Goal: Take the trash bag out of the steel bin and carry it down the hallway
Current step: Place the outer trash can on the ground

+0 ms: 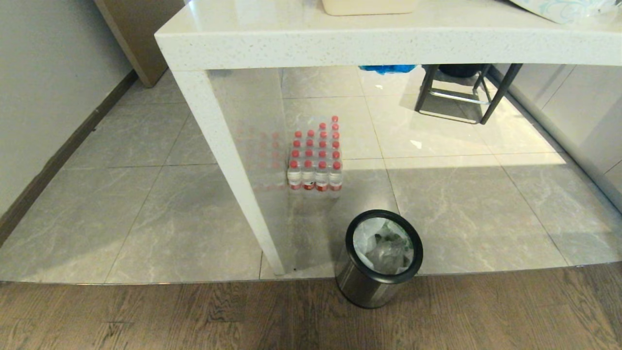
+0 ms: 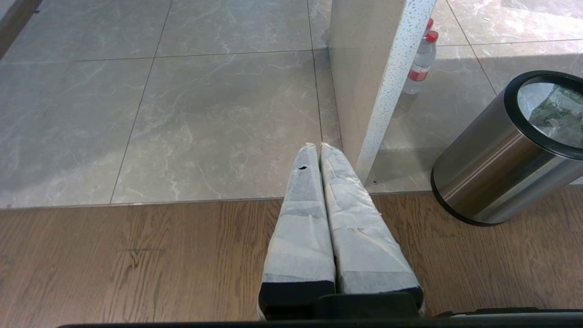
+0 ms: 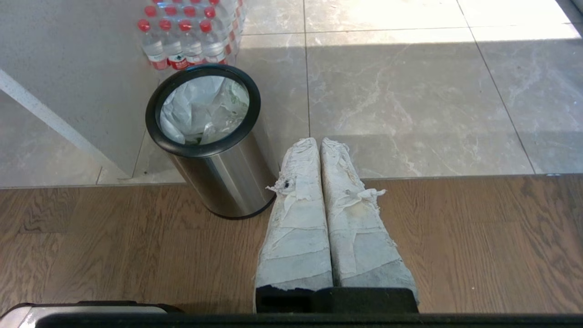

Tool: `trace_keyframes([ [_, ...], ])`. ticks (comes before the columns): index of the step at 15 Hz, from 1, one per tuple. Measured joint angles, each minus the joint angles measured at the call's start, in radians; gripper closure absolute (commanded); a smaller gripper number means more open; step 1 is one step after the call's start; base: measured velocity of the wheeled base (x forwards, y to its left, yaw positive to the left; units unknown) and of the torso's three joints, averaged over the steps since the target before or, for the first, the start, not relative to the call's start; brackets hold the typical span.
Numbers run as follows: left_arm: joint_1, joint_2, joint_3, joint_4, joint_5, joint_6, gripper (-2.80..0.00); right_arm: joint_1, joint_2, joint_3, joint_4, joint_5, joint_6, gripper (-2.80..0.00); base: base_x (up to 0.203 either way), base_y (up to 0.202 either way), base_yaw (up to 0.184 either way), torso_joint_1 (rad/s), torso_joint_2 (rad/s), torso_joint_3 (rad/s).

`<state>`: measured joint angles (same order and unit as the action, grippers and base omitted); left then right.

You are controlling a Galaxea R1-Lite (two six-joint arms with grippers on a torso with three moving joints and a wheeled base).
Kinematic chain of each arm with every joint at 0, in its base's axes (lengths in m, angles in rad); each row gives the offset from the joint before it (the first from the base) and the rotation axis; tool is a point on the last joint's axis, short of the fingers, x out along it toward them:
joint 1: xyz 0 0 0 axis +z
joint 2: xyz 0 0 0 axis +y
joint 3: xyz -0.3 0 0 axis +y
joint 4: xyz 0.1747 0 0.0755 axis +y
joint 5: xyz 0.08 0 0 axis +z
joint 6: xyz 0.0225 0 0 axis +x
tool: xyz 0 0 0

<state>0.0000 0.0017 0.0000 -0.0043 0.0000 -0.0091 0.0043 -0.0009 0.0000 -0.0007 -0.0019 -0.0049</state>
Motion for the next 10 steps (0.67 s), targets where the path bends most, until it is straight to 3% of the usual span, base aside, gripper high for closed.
trace_keyframes([
  [4,0.000,0.000,0.000,0.000,0.000,0.000,0.00,0.000,0.005,-0.062,0.059,0.000,0.017,0.00,0.000,0.000,0.000,0.000,0.00,0.000],
  [7,0.000,0.000,0.000,0.000,0.000,0.000,0.00,0.000,0.064,-0.330,0.230,0.010,0.063,0.00,0.000,0.000,0.000,0.000,0.00,0.000],
  [10,0.000,0.000,0.000,0.000,0.000,0.000,0.00,0.003,0.246,-0.556,0.425,0.053,0.100,0.00,0.000,0.000,0.000,0.000,0.00,0.000],
])
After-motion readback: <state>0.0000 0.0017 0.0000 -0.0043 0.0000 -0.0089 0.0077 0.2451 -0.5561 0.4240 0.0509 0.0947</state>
